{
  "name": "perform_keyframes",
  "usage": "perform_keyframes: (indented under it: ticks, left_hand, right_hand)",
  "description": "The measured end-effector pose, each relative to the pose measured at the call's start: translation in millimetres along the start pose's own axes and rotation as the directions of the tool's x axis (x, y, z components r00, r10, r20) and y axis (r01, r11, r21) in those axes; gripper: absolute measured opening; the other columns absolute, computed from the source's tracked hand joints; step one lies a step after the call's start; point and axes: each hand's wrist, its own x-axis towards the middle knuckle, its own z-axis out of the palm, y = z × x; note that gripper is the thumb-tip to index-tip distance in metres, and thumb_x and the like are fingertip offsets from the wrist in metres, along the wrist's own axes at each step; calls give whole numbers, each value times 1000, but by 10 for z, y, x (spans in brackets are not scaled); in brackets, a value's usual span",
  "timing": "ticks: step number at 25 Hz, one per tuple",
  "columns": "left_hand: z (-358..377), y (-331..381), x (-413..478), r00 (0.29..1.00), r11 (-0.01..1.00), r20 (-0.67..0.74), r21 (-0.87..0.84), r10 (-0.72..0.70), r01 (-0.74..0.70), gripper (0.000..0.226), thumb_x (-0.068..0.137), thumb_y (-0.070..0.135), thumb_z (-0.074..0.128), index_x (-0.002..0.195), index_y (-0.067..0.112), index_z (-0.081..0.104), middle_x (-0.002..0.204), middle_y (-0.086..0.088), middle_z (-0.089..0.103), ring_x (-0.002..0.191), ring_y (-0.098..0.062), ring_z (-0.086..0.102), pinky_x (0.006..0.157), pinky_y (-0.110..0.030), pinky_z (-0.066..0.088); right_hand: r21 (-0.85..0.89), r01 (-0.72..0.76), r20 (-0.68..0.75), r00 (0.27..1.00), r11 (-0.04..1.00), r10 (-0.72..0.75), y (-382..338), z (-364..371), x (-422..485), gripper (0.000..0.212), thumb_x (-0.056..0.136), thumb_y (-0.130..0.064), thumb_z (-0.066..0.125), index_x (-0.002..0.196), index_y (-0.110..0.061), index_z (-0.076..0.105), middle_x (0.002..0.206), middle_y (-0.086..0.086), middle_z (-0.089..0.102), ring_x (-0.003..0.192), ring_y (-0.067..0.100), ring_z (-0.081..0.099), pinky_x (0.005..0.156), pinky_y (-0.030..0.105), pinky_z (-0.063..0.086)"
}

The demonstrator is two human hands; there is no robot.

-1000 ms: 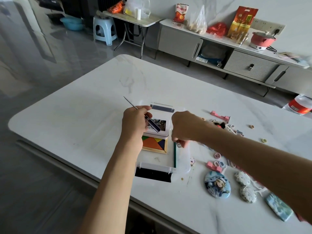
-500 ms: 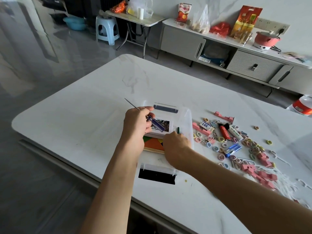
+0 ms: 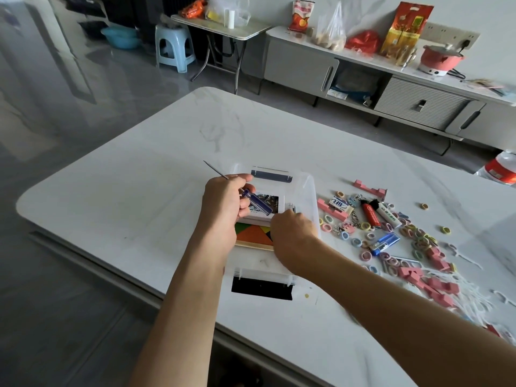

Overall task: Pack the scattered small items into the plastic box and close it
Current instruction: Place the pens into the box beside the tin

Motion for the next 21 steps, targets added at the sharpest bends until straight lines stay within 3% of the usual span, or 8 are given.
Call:
perform_keyframes:
  ticks: [3, 6, 8, 11, 14, 16, 18, 21]
  left_hand:
    - [-22, 11, 4, 1000, 1000, -15, 4, 3, -2, 17, 94, 2, 47, 94, 1, 64, 62, -5, 58, 39, -9, 34, 39, -17, 24]
    - [-17, 34, -10, 999, 996, 34, -86, -32, 35, 17, 93, 2, 48, 84, 2, 61, 52, -4, 63, 37, -9, 40, 41, -16, 28]
    - [-3, 31, -24, 998, 990, 69, -141, 4, 6, 21, 95, 1, 45, 82, 0, 62, 58, -8, 66, 42, -11, 46, 43, -17, 35]
    - [6, -1, -53, 985, 988, 129, -116, 118, -103, 28, 100, 8, 47, 86, 1, 70, 80, -10, 72, 52, -10, 54, 51, -20, 48]
    - [-2, 13, -86, 967, 983, 194, -111, 167, -147, 23, 97, 16, 55, 100, 1, 73, 95, -8, 73, 61, -10, 60, 57, -18, 49]
    - [-22, 45, -87, 970, 979, 180, -146, 166, -141, 26, 96, 22, 57, 103, 1, 73, 98, -9, 72, 67, -13, 63, 58, -20, 50]
    - [-43, 68, -85, 974, 970, 132, -180, 186, -161, 25, 95, 19, 59, 99, -2, 72, 91, -13, 71, 67, -16, 64, 59, -23, 53]
    - [-25, 43, -99, 957, 962, 137, 64, 255, -266, 11, 87, 1, 67, 94, -5, 72, 81, -18, 71, 60, -20, 65, 61, -25, 57]
  right_hand:
    - [31, 79, -101, 992, 996, -76, 201, -359, -94, 15, 83, 7, 54, 78, -7, 56, 75, 11, 62, 76, 25, 66, 56, 29, 47]
    - [406, 182, -185, 976, 896, -114, 471, -651, -42, 13, 92, -14, 58, 81, -13, 65, 71, 3, 70, 58, 11, 69, 50, 25, 56]
    - [685, 177, -118, 984, 707, -131, 519, -664, -15, 16, 91, -31, 62, 91, -17, 69, 79, -1, 73, 61, 8, 71, 50, 21, 55]
    - [918, 32, 37, 986, 396, -165, 509, -514, 40, 18, 89, -25, 67, 91, -7, 70, 83, 10, 72, 63, 15, 71, 53, 19, 53]
    - [995, -75, 83, 984, 60, -157, 630, -508, 102, 12, 87, -13, 67, 90, -1, 68, 76, 9, 64, 61, 12, 65, 60, 20, 56]
    - [990, -89, 78, 991, -106, -105, 793, -591, 148, 12, 88, -6, 63, 96, 2, 65, 80, 9, 62, 66, 12, 64, 62, 19, 56]
    - [994, -12, 10, 1000, -110, -18, 945, -686, 161, 9, 90, -1, 59, 96, 2, 64, 84, 10, 62, 70, 11, 63, 65, 16, 55]
    - [997, 78, -78, 997, 27, 2, 985, -760, 134, 12, 92, 2, 56, 99, 2, 65, 85, 9, 65, 70, 11, 63, 68, 15, 55]
